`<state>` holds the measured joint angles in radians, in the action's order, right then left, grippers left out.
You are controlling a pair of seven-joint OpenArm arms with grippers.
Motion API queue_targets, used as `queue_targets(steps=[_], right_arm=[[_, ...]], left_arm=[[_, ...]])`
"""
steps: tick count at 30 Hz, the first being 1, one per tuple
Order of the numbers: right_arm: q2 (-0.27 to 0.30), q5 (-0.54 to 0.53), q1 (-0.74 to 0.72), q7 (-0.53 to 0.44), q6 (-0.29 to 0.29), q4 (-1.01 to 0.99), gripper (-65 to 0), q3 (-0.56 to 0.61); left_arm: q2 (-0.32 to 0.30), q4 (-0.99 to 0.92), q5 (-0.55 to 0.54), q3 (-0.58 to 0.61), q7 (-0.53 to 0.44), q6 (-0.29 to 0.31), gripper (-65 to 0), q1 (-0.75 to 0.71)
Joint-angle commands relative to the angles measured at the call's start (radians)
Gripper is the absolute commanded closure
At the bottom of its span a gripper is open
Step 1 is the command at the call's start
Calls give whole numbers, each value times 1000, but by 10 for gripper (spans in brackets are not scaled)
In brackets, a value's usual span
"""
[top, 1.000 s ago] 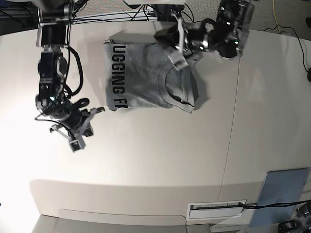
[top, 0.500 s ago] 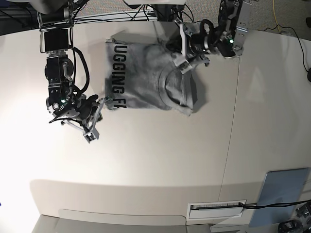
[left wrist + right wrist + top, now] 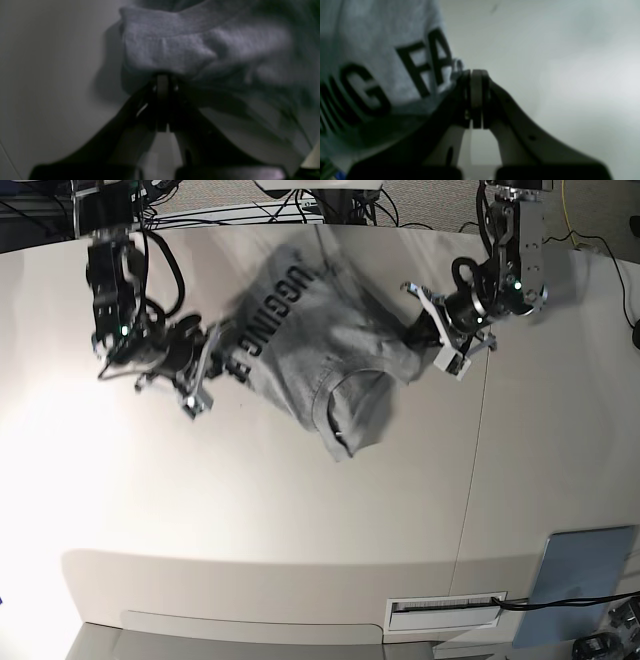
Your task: Fold the T-shirt properly
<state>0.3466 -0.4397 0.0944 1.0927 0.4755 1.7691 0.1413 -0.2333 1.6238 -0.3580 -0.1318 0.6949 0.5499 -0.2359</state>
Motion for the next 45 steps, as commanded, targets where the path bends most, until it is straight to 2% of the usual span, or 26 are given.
queue_targets(steps=[1, 6, 11, 15, 20, 25, 29, 33, 35, 38, 40, 43, 45], right_arm=[[8, -9, 9, -23, 6, 38, 0, -5], [7, -10, 119, -73, 5, 116, 0, -5], [-30, -8, 188, -121, 5, 138, 0, -3], [-63, -8, 203, -135, 6, 138, 0, -3], [-87, -5, 202, -163, 6, 138, 0, -3], [-89, 5, 202, -163, 5, 138, 0, -3], [-89, 15, 202, -166, 2, 138, 0, -3], [-89, 15, 202, -185, -6, 138, 0, -3], [-88, 16, 202, -203, -53, 138, 0, -6], [-83, 67, 202, -235, -145, 138, 0, -6], [-80, 86, 202, -237, -177, 138, 0, -14], [-80, 84, 206, -235, -179, 138, 0, -64], [-80, 69, 212, -225, -182, 139, 0, -116]], left_arm=[[-7, 9, 7, -2, -4, -5, 0, 17], [6, -20, 6, -2, -16, -5, 0, 73], [6, -97, -5, -2, -50, -12, 0, 132], [10, -160, -55, -2, -68, -12, 0, 186], [47, -216, -58, -2, -68, -11, 0, 263], [87, -240, -53, -2, -68, -12, 0, 322], [94, -263, -51, -2, -68, -13, 0, 351], [90, -265, 36, -2, -92, -69, 0, 362], [80, -265, 50, -2, -96, -138, 0, 361], [61, -261, 52, -2, -36, -221, 0, 357], [45, -232, 52, -3, -14, -226, 0, 337], [15, -148, 51, -2, -12, -228, 0, 281], [-5, -78, 51, -2, -11, -266, 0, 230]])
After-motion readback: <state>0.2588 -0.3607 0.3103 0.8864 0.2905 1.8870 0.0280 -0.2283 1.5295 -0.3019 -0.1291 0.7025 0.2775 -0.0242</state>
